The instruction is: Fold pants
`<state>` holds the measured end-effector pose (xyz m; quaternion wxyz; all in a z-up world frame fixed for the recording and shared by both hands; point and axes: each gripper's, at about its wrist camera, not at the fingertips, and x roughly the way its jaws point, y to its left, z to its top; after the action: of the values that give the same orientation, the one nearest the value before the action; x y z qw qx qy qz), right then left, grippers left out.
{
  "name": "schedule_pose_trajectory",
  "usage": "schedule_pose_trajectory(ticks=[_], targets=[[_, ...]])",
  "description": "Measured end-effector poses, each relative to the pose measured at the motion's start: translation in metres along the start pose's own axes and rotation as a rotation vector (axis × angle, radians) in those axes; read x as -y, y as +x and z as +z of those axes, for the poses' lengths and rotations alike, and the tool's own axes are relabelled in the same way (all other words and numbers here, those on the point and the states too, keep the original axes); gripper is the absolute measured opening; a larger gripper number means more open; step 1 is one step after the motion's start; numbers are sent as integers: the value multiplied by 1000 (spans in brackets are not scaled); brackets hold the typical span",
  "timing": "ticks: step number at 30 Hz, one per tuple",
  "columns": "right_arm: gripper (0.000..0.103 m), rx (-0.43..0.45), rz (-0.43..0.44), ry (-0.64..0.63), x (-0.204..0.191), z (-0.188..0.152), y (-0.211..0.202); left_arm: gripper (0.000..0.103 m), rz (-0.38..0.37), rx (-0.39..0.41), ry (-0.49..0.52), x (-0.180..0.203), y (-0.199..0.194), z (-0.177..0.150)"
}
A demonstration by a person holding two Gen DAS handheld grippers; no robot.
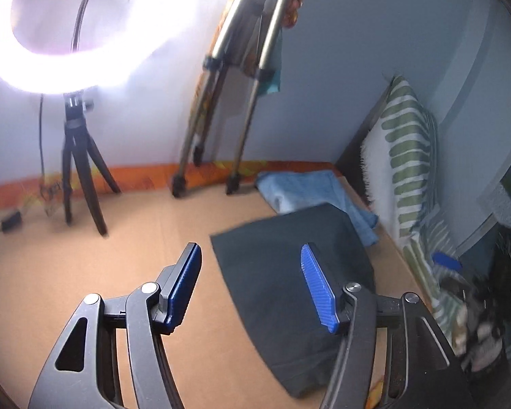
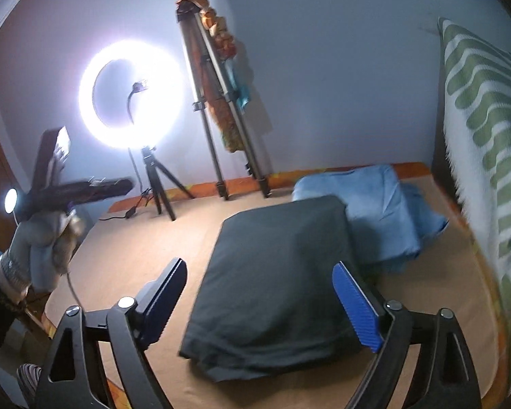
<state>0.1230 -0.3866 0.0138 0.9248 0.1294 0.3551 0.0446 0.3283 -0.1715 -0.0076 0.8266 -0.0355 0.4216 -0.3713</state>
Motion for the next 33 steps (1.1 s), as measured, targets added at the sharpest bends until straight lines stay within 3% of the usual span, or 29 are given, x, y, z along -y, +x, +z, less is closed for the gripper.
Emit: schedule_pose_trajectory(ticks=[5,9,14,19,25,31,33], targets=[[97,-111,21,56,50,21,32,61,-101,-58,-121,-4,27,-41],[97,-168,65,75,78,20,53,61,-108,-123,-158,-4,61,-71],[97,-198,146,170,116,20,96,61,-87,-191,-197,-9,96,-85],[97,-195,193,179,130,28,145,61,-89,-175,-216,-17,110,-83],[95,-250,214,161,131,26,198,62,-91,-160,-239,-30,127,-82],[92,-284,243,149,137,18,225,62,-100,-162,-220,-35,144,-83],[90,-275,260,123,134,17,226,68,-121,-138,-225,-37,147,-81]])
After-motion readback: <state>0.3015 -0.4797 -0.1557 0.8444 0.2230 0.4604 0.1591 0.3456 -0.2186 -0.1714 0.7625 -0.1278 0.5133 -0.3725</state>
